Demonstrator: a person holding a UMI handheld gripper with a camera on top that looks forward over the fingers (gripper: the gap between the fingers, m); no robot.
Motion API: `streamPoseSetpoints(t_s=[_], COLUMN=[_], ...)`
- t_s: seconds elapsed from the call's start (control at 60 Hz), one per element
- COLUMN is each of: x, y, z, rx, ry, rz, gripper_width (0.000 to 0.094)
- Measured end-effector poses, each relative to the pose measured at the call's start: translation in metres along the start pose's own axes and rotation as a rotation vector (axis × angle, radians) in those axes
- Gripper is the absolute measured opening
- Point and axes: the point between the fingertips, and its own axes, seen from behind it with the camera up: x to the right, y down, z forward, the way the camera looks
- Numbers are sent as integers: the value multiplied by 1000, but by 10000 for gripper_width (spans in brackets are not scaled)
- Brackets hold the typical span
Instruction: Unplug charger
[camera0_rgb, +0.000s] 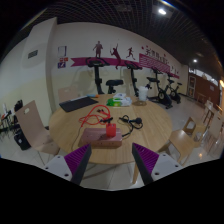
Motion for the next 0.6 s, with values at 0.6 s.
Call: streamPoseSetpoints(t_s=[0.6], x=[-6], y=[-24], z=[185], rx=[29], ry=[6], rz=[-44], gripper_width=[845])
